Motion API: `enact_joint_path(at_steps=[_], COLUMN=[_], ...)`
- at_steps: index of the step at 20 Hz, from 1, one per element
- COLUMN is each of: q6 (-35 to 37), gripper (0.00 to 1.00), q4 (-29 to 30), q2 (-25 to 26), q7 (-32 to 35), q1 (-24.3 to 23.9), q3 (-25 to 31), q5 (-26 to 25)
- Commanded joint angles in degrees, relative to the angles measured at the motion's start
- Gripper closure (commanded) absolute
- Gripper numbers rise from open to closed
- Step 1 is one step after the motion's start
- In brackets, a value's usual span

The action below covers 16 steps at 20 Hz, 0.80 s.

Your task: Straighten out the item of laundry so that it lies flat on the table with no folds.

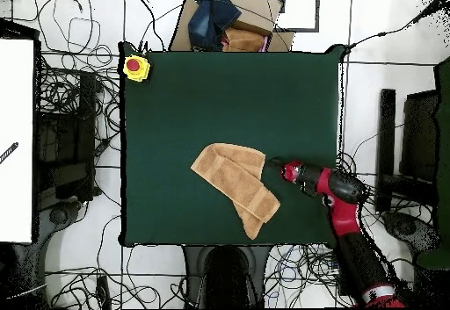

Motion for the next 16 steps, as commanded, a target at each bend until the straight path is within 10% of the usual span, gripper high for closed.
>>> enact_joint_path(at_steps=[1,10,16], q6=[-1.17,-0.79,-13.33], gripper=[0.0,0.0,0.0], q4=[0.01,-0.02,3.09], q2=[12.29,10.57,10.1], q7=[-4.73,-3.92,0.93], q1=[6.85,9.54,6.51], q3=[-4.58,-6.28,-5.8], q5=[-5.85,-7.37,-8.01])
